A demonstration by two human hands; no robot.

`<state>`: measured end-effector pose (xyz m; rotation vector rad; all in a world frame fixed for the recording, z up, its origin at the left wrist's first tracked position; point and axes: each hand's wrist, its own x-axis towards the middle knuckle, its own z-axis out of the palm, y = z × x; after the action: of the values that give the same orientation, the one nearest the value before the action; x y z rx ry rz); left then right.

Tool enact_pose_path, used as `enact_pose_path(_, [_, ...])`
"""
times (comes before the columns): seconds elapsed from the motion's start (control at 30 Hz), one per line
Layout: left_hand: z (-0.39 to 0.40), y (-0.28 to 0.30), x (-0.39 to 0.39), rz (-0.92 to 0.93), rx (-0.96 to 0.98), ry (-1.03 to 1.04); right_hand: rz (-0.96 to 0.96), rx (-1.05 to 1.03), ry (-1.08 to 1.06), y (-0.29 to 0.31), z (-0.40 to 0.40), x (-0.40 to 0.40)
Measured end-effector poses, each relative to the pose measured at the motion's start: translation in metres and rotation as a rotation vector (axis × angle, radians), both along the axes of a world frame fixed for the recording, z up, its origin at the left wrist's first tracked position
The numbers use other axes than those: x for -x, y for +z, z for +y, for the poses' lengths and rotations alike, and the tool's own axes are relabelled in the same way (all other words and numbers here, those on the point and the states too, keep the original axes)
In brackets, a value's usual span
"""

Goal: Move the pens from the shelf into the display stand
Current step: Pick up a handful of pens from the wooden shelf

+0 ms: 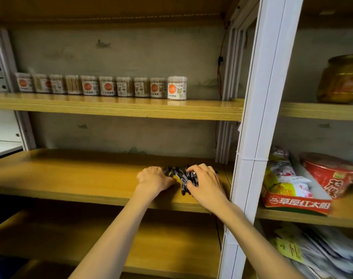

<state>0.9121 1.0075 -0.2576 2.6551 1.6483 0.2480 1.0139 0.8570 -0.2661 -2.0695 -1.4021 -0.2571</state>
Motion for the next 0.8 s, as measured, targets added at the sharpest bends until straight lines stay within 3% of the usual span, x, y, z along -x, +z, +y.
enact_pose_path(0.33, [0.019,0.003,0.016,0.109,-0.056,0.026,-0.003,-0.005,0.006,-0.004,0.006,-0.002])
enact_pose_path(0.47, [0.023,0.006,0.017,-0.056,0.009,0.034,-0.009,-0.015,0.004,-0.003,0.008,-0.004])
enact_pose_path(0.8, [0.011,-0.002,0.008,-0.566,0.490,-0.097,-0.022,-0.050,-0.021,0.000,0.015,-0.006])
